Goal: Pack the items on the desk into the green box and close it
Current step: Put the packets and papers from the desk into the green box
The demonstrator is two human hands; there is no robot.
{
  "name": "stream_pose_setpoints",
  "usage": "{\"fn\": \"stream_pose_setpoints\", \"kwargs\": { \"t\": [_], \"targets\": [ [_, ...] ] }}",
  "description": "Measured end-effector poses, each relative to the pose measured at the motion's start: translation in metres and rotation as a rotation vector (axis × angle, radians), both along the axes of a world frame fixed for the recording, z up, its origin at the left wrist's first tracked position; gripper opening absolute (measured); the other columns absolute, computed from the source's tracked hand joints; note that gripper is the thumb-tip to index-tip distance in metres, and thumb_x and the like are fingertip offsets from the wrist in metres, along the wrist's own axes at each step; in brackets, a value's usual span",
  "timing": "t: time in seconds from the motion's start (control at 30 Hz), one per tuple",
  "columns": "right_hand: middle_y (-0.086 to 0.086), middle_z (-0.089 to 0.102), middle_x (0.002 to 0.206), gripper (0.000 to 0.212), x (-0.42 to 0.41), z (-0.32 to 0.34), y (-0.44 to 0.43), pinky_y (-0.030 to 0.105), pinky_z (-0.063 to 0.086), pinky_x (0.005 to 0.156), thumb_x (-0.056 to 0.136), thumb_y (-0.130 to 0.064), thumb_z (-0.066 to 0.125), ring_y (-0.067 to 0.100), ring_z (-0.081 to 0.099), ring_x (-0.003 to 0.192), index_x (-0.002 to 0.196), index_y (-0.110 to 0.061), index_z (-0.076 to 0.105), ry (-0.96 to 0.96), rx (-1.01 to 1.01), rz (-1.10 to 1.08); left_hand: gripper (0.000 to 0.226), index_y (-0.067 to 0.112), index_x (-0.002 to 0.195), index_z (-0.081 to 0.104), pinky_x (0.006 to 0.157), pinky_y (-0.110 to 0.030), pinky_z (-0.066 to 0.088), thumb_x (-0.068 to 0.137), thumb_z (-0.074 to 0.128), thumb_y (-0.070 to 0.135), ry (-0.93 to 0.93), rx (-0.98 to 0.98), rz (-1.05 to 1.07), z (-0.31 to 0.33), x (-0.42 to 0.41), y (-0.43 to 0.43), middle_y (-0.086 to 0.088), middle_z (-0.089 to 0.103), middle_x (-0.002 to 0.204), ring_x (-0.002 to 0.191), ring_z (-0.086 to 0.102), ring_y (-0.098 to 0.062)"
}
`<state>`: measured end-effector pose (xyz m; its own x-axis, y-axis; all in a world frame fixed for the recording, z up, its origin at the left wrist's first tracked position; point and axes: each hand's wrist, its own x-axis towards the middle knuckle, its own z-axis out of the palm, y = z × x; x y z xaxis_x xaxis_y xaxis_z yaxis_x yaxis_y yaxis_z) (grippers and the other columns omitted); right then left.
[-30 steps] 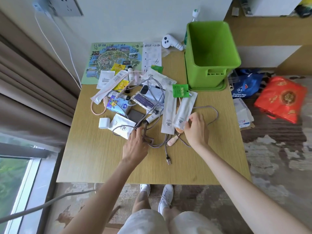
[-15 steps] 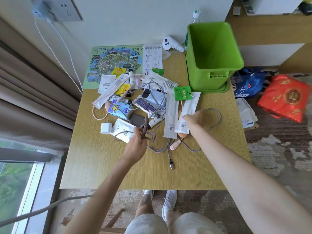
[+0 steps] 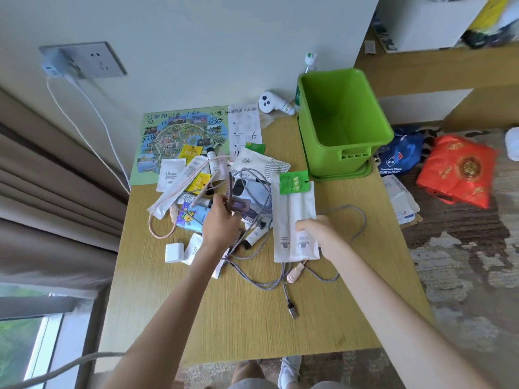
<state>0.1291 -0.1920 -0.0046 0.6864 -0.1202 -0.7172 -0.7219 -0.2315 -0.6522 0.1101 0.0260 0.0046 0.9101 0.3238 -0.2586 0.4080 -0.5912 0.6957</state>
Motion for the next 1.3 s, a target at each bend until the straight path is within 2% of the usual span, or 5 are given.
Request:
{"fn": "stream_pose_setpoints", "kwargs": {
  "t": [0.3, 0.67, 0.93, 1.13, 1.3],
  "targets": [
    [0.0, 0.061, 0.08, 0.023, 0.008, -0.007, 0.011, 0.021, 0.04, 0.042, 0.078, -0.007, 0.072, 0.011, 0.058, 0.062, 0.088, -0.014, 0.053, -0.273, -0.132, -0.335, 0.016, 0.01, 0.099, 0.053, 0.048, -0.031, 0.03, 0.09, 0.062, 0.019, -0.07, 0.151, -0.098, 0.008, 0.085, 0.015, -0.001, 0.059, 0.078, 0.064, 0.052, -0.023],
    [-0.013, 0.026, 0.041, 0.049, 0.014, -0.035, 0.042, 0.022, 0.017, 0.042, 0.069, -0.024, 0.078, 0.005, 0.021, 0.042, 0.055, -0.022, 0.031, -0.337, -0.246, -0.002, 0.033, 0.021, 0.098, 0.064, 0.065, -0.035, 0.046, 0.082, 0.07, 0.05, 0.02, 0.383, -0.691, -0.022, 0.204, 0.004, 0.001, 0.048, 0.11, 0.078, 0.061, -0.026],
    [0.001, 0.04, 0.075, 0.051, 0.029, -0.04, 0.067, 0.027, 0.029, 0.058, 0.073, -0.032, 0.075, 0.017, 0.038, 0.075, 0.059, -0.021, 0.027, -0.262, -0.527, 0.118, 0.051, 0.022, 0.123, 0.06, 0.068, -0.035, 0.045, 0.079, 0.075, 0.041, 0.108, 0.484, -0.916, -0.051, 0.226, 0.011, -0.002, 0.053, 0.124, 0.099, 0.063, -0.028],
    [0.005, 0.048, 0.101, 0.032, 0.027, -0.041, 0.068, 0.034, 0.043, 0.07, 0.079, -0.025, 0.072, 0.023, 0.051, 0.092, 0.093, -0.005, 0.052, -0.236, -0.612, 0.062, 0.03, 0.02, 0.105, 0.064, 0.058, -0.029, 0.039, 0.084, 0.07, 0.04, 0.004, 0.624, -0.939, -0.049, 0.228, 0.012, -0.001, 0.066, 0.099, 0.083, 0.063, -0.024],
    [0.0, 0.037, 0.069, 0.033, 0.031, -0.029, 0.059, 0.03, 0.025, 0.053, 0.074, -0.017, 0.073, 0.016, 0.036, 0.061, 0.075, -0.01, 0.041, -0.263, -0.434, -0.043, 0.02, 0.016, 0.109, 0.057, 0.055, -0.031, 0.038, 0.094, 0.052, 0.028, -0.1, 0.897, -1.115, -0.047, 0.223, 0.015, -0.003, 0.062, 0.082, 0.074, 0.061, -0.025]
  ]
}}
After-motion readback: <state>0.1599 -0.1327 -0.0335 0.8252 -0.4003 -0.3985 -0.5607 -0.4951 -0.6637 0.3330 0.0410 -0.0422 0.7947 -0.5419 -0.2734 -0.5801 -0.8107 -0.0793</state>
